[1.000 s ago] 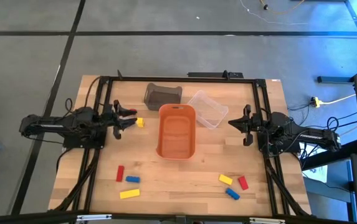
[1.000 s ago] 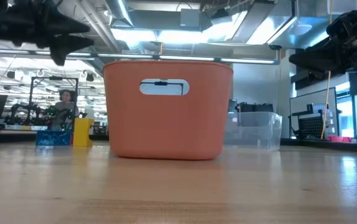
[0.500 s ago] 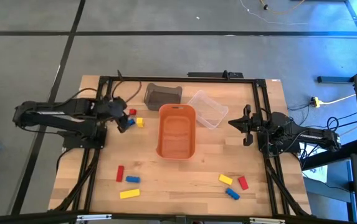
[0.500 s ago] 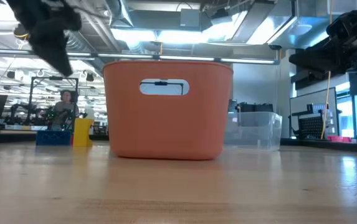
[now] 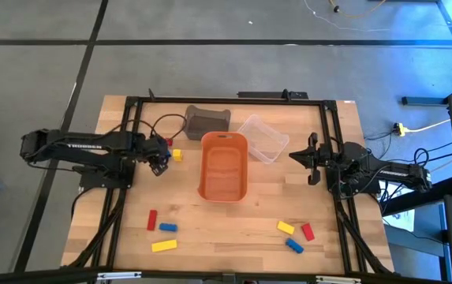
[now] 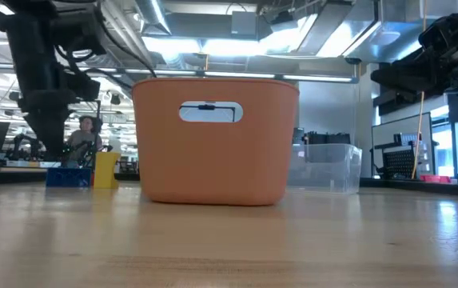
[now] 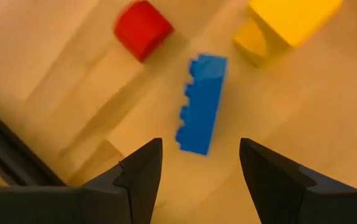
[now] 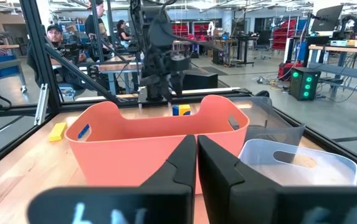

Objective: Sort & place blocks by color
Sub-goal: Put the top blue game piece into the black bin

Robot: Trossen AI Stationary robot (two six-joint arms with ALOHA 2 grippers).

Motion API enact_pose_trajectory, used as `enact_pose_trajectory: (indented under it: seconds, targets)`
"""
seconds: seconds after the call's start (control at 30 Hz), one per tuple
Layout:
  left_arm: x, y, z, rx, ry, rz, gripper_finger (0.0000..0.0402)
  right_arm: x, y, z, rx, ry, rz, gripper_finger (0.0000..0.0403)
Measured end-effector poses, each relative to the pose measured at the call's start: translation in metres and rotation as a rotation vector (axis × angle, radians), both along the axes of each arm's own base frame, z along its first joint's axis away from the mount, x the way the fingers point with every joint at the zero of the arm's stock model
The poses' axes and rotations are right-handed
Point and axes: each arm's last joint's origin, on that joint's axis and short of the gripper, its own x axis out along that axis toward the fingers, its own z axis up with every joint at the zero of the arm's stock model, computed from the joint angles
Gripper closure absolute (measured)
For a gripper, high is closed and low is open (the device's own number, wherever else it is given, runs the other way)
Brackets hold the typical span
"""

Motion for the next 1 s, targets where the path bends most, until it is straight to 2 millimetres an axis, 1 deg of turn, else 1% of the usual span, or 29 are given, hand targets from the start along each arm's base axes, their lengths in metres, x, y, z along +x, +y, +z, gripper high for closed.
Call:
enact_pose_trajectory:
  seconds: [0.17,0.43,0.7,1.0]
  targets:
    - [0.003,0.005,-0.004,0.006,0.026,0.036,0.0195,0.0,0.0,0.0,0.0,0.0,0.001,0.0385]
    - [0.022,0.01,-0.018,0.016,0.051,-0.013,0.0195,0.0,0.0,0.0,0.0,0.0,0.001,0.0385]
    - [0.026,0.011,-0.033,-0.005,0.154,-0.018,0.0195,0.0,0.0,0.0,0.0,0.0,0.001,0.0385]
    - [0.03,0.011,-0.042,-0.045,0.2,-0.026,0.0196,0.0,0.0,0.0,0.0,0.0,0.001,0.0385]
